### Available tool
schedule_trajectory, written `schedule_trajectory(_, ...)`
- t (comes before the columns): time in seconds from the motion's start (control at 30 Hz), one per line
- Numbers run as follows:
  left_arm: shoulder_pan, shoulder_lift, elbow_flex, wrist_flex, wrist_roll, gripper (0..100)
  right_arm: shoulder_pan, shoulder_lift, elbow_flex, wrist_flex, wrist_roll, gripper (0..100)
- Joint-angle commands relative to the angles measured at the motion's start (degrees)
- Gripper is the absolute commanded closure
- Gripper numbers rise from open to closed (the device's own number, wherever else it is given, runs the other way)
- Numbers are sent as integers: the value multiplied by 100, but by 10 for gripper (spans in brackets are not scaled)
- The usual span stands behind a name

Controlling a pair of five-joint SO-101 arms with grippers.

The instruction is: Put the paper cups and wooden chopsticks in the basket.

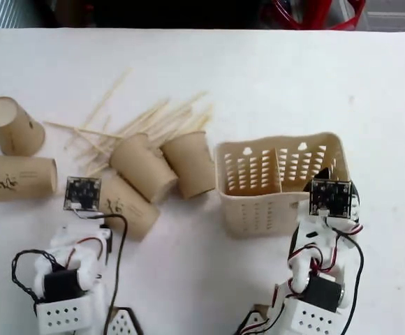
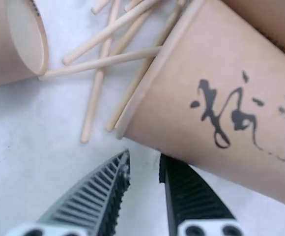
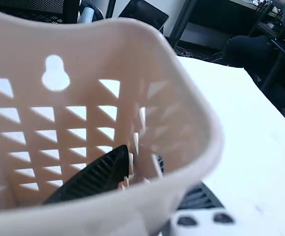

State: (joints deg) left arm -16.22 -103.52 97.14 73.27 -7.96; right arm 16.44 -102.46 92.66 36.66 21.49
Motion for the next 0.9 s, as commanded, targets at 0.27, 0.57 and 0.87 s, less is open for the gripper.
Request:
schedule_trajectory(0.27, 242, -40, -404, -1477, -2444, 883, -66, 4, -79, 119, -281, 940)
schedule_trajectory(0.57, 646, 1103, -4668, -290, -2365, 842, -66, -4, -79, -84, -343, 940)
schedule_trajectory(0.87, 2888, 6097, -10251, 1556, -703, 806, -567, -4, 62, -418, -299, 940)
